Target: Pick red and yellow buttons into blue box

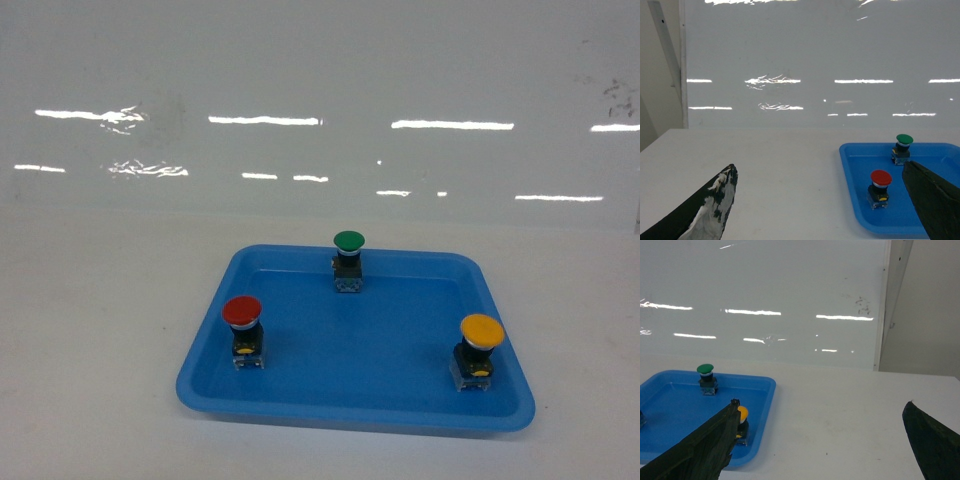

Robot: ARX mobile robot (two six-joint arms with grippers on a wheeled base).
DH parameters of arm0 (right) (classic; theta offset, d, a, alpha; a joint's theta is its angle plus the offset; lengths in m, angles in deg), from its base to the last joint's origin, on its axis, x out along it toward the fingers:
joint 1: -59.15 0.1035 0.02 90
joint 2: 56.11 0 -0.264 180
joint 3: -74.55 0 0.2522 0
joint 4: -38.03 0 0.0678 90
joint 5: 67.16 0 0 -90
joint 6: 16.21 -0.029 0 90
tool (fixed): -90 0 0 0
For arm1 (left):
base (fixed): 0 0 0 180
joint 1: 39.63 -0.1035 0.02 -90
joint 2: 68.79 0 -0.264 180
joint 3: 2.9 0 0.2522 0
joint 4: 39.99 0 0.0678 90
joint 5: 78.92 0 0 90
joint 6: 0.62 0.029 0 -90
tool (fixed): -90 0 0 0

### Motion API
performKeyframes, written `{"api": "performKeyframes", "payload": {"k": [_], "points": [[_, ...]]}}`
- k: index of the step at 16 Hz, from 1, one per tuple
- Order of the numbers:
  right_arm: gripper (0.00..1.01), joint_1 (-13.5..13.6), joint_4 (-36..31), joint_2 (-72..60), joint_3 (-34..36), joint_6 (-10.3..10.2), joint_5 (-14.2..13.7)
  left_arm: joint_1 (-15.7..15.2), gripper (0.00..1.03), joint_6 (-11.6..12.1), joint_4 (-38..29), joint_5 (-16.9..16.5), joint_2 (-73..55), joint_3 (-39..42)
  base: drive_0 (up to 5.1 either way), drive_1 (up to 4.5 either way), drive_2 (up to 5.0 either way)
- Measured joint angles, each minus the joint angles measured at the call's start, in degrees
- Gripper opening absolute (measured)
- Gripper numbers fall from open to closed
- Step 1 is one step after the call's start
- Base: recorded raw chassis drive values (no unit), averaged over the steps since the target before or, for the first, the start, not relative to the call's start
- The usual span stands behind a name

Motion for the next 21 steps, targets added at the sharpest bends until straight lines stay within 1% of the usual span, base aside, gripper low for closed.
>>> {"api": "performKeyframes", "payload": {"k": [9, 10, 11, 12, 13, 14, 16, 17, 21], "points": [[0.98, 0.0, 0.0, 0.0, 0.0, 0.0, 0.0, 0.0, 0.98, 0.0, 0.0, 0.0, 0.0, 0.0, 0.0, 0.0, 0.0], [0.98, -0.2, -0.7, -0.2, 0.0, -0.1, 0.3, 0.0, 0.98, 0.0, 0.0, 0.0, 0.0, 0.0, 0.0, 0.0, 0.0], [0.98, -1.4, -5.6, -2.9, 0.0, -0.5, 2.6, 0.0, 0.98, 0.0, 0.0, 0.0, 0.0, 0.0, 0.0, 0.0, 0.0], [0.98, -3.1, -11.7, -9.0, 0.0, -1.4, 3.8, 0.0, 0.98, 0.0, 0.0, 0.0, 0.0, 0.0, 0.0, 0.0, 0.0], [0.98, -3.7, -17.8, -16.2, 0.0, -2.2, 4.6, 0.0, 0.98, 0.0, 0.0, 0.0, 0.0, 0.0, 0.0, 0.0, 0.0], [0.98, -2.9, -25.7, -24.4, 0.0, -2.4, 5.4, 0.0, 0.98, 0.0, 0.0, 0.0, 0.0, 0.0, 0.0, 0.0, 0.0], [0.98, -1.0, -38.5, -40.2, -1.4, -2.4, 6.9, 0.0, 0.98, 0.0, 0.0, 0.0, 0.0, 0.0, 0.0, 0.0, 0.0], [0.98, -0.9, -41.7, -44.8, -2.9, -2.4, 7.0, 0.0, 0.98, 0.0, 0.0, 0.0, 0.0, 0.0, 0.0, 0.0, 0.0], [0.98, -0.7, -48.0, -55.6, -7.7, -1.9, 7.1, 0.0, 0.98, 0.0, 0.0, 0.0, 0.0, 0.0, 0.0, 0.0, 0.0]]}}
